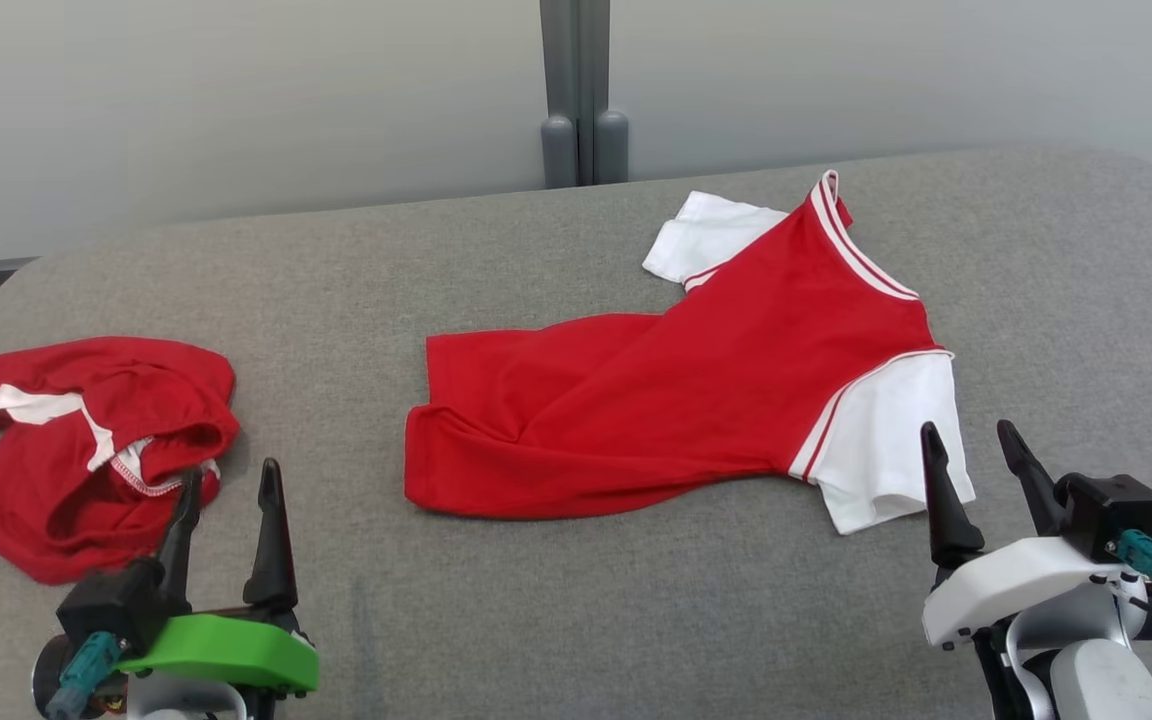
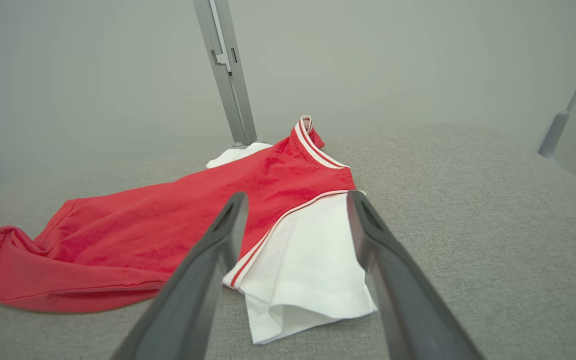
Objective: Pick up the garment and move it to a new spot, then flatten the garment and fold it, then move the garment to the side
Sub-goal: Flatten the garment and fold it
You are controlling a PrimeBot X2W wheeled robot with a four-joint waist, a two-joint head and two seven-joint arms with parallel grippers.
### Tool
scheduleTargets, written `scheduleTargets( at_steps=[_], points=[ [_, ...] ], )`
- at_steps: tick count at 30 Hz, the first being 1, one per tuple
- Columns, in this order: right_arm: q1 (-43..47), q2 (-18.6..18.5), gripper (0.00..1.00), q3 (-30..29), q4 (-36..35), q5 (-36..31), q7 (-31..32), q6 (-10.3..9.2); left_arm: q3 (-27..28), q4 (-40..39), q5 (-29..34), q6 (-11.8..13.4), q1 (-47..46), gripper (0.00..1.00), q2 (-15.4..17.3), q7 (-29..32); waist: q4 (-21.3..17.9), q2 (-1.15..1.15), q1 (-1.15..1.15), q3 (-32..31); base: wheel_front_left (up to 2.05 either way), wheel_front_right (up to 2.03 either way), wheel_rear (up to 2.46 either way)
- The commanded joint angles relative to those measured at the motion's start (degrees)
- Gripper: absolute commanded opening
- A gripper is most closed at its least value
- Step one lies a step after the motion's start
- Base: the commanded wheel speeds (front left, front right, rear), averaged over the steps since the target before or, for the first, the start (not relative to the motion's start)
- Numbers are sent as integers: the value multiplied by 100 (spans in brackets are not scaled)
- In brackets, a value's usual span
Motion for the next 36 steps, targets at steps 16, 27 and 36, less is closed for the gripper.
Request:
scheduleTargets(
  at_steps=[16,27,36],
  points=[
    [191,-11,100,182,-260,84,73,-7,99,230,200,-144,225,100,-196,-2,39,0,0,-142,0,0,0],
    [-26,-32,100,-43,-209,10,586,-7,-271,797,117,-240,-102,100,-105,122,-21,0,0,-49,0,0,0],
    [-736,-12,100,-980,274,-59,2259,-7,-960,1684,100,-277,-948,100,-114,573,-127,0,0,376,0,0,0]
  ],
)
